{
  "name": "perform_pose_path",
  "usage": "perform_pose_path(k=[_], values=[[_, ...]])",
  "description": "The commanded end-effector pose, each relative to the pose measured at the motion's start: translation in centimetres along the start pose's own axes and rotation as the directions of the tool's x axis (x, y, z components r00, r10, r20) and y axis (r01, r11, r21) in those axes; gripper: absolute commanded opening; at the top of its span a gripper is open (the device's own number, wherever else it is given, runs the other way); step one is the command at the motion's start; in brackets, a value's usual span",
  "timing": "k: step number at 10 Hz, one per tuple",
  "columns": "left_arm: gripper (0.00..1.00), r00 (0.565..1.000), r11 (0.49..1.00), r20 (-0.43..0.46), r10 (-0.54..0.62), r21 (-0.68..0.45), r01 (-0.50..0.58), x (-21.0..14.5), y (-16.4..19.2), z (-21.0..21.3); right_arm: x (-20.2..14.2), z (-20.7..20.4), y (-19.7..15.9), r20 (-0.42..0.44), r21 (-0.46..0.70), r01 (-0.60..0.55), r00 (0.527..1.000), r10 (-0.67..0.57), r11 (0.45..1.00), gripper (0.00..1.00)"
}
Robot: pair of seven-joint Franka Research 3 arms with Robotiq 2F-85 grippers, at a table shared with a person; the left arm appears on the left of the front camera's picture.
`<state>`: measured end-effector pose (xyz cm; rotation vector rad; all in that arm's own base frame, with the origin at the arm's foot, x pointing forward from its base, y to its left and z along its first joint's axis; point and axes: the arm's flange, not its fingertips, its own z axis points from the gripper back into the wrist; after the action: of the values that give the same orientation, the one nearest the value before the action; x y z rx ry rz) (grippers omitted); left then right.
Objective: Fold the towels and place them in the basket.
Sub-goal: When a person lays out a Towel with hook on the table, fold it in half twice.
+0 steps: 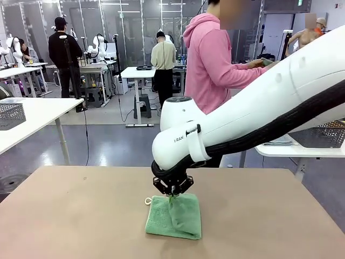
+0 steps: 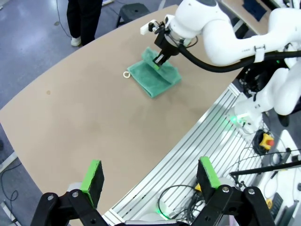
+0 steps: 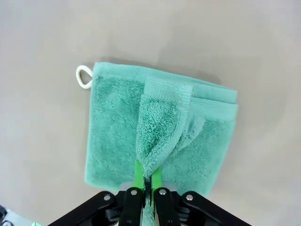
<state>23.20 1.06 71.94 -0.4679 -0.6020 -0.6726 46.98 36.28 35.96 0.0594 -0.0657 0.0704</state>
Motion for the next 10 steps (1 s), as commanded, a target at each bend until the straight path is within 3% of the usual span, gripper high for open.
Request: perform_pose_path(k=[1, 6, 8, 9, 10], values=[[1.00, 1.000, 1.000, 0.004, -0.022, -0.016, 0.022, 0.1, -0.1, 0.0, 1.1, -0.9, 1.5, 0.017, 0.014, 0.047, 0.999, -0.047, 0.999, 0.16], [1.00, 1.000, 1.000, 0.004, -0.022, -0.016, 0.022, 0.1, -0.1, 0.0, 1.8, -1.5, 2.7, 0.017, 0.084, 0.061, 0.998, -0.063, 0.995, 1.00], [1.00, 1.000, 1.000, 0.004, -0.022, -0.016, 0.022, 0.1, -0.1, 0.0, 1.6, -1.2, 2.5, 0.027, 0.100, 0.066, 0.997, -0.069, 0.993, 1.00], [1.00, 1.000, 1.000, 0.004, -0.022, -0.016, 0.022, 0.1, -0.1, 0.0, 1.5, -1.2, 2.3, 0.023, 0.102, 0.067, 0.997, -0.070, 0.992, 0.93], [1.00, 1.000, 1.000, 0.004, -0.022, -0.016, 0.022, 0.1, -0.1, 0.0, 1.6, -1.2, 2.1, 0.022, 0.106, 0.068, 0.997, -0.071, 0.992, 1.00]])
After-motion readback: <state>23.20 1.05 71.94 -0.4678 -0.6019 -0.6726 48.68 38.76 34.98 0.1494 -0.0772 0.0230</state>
